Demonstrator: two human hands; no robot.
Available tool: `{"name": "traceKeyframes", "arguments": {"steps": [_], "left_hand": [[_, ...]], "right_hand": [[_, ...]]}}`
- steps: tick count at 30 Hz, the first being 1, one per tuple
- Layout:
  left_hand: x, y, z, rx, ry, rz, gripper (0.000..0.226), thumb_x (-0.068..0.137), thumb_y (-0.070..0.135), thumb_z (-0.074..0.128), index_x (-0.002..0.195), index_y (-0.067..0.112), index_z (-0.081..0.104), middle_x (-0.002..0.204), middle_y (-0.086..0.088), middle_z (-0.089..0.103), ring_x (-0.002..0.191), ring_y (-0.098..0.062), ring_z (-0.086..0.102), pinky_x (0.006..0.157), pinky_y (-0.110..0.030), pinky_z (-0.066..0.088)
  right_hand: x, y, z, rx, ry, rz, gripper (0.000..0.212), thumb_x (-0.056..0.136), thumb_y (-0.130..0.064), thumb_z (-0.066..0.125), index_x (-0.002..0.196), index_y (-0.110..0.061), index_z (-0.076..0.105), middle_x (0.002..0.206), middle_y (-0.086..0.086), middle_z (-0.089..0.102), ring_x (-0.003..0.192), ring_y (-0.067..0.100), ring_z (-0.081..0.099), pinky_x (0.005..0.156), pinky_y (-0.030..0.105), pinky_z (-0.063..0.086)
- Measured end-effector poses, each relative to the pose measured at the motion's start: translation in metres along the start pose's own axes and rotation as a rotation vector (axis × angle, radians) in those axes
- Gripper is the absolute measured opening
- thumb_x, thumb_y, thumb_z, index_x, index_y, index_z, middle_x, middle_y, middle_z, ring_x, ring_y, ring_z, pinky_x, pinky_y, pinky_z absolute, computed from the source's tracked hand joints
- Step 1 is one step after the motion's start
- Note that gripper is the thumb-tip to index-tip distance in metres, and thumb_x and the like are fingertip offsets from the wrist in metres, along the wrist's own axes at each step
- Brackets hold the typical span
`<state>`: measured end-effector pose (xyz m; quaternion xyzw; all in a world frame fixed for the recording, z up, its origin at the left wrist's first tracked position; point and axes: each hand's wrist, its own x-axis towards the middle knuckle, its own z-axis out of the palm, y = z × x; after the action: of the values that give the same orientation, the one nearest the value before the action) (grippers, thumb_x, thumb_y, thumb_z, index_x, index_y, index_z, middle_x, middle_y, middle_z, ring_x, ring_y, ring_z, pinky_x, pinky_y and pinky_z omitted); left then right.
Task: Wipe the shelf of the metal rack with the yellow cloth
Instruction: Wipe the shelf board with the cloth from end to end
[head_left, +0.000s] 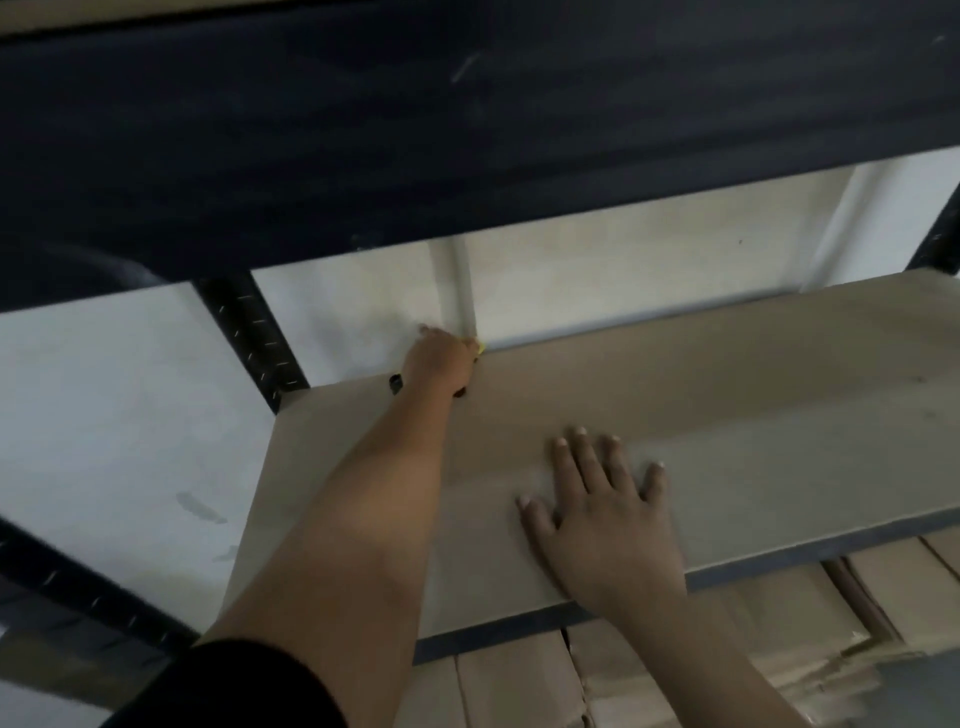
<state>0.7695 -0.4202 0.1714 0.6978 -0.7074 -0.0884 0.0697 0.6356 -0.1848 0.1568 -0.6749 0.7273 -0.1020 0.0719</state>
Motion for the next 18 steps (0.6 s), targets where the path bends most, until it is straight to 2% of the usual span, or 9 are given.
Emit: {"name": "traceKeyframes", "arguments": {"steps": [1, 2, 4, 6, 11, 15, 18], "left_hand": [[-0.004, 0.001, 0.001, 0.019, 0.03, 0.041, 0.052, 0.1, 0.037, 0.025, 0.118, -0.003, 0.052, 0.134, -0.023, 0.047, 0.112, -0.036, 0.049, 0.088, -0.039, 0.041], [-0.01, 0.001, 0.004, 0.029, 0.083, 0.096, 0.048, 0.1, 0.034, 0.025, 0.115, 0.001, 0.056, 0.13, -0.018, 0.052, 0.112, -0.035, 0.049, 0.088, -0.038, 0.04], [-0.026, -0.004, 0.01, 0.072, 0.173, 0.227, 0.043, 0.1, 0.031, 0.026, 0.129, 0.012, 0.052, 0.145, -0.01, 0.04, 0.131, -0.036, 0.035, 0.102, -0.041, 0.033], [-0.042, -0.01, 0.011, 0.13, 0.192, 0.304, 0.042, 0.1, 0.03, 0.03, 0.138, 0.019, 0.043, 0.153, -0.006, 0.028, 0.137, -0.04, 0.022, 0.109, -0.044, 0.025], [-0.105, -0.003, 0.009, 0.142, 0.14, 0.354, 0.043, 0.099, 0.03, 0.032, 0.14, 0.018, 0.039, 0.152, -0.009, 0.027, 0.135, -0.04, 0.021, 0.113, -0.039, 0.013], [-0.169, 0.008, 0.019, 0.099, 0.112, 0.35, 0.044, 0.1, 0.028, 0.031, 0.142, 0.016, 0.036, 0.152, -0.011, 0.027, 0.136, -0.039, 0.021, 0.116, -0.04, 0.012], [-0.206, 0.016, 0.026, 0.051, 0.097, 0.288, 0.044, 0.099, 0.029, 0.032, 0.142, 0.018, 0.035, 0.152, -0.01, 0.028, 0.139, -0.039, 0.019, 0.116, -0.042, 0.013]], "right_hand": [[0.0, 0.0, 0.0, 0.002, 0.004, 0.003, 0.069, 0.088, -0.061, 0.01, 0.147, -0.025, 0.002, 0.159, -0.004, -0.001, 0.146, 0.023, -0.005, 0.113, 0.058, 0.0], [0.0, 0.0, 0.0, 0.004, 0.002, 0.005, 0.069, 0.088, -0.06, 0.011, 0.147, -0.024, 0.003, 0.159, -0.004, 0.0, 0.146, 0.022, -0.004, 0.113, 0.058, -0.001], [0.0, -0.001, -0.001, 0.004, -0.003, 0.003, 0.069, 0.088, -0.06, 0.012, 0.146, -0.024, 0.005, 0.158, -0.005, 0.001, 0.146, 0.022, -0.003, 0.112, 0.06, 0.001], [-0.001, -0.001, -0.002, 0.007, 0.002, 0.002, 0.067, 0.088, -0.058, 0.014, 0.146, -0.024, 0.009, 0.158, -0.005, 0.005, 0.146, 0.022, 0.0, 0.112, 0.061, 0.003], [-0.003, -0.001, -0.006, 0.054, 0.028, 0.025, 0.055, 0.093, -0.043, 0.02, 0.144, -0.024, 0.021, 0.157, -0.006, 0.014, 0.146, 0.018, 0.005, 0.114, 0.059, 0.005], [-0.006, -0.002, -0.008, 0.057, 0.046, 0.036, 0.05, 0.093, -0.035, 0.024, 0.142, -0.021, 0.029, 0.155, -0.005, 0.022, 0.145, 0.018, 0.012, 0.114, 0.058, 0.009], [-0.009, 0.001, -0.012, 0.108, 0.082, 0.038, 0.044, 0.093, -0.026, 0.031, 0.135, -0.02, 0.041, 0.149, -0.001, 0.036, 0.141, 0.019, 0.026, 0.113, 0.052, 0.017]]}}
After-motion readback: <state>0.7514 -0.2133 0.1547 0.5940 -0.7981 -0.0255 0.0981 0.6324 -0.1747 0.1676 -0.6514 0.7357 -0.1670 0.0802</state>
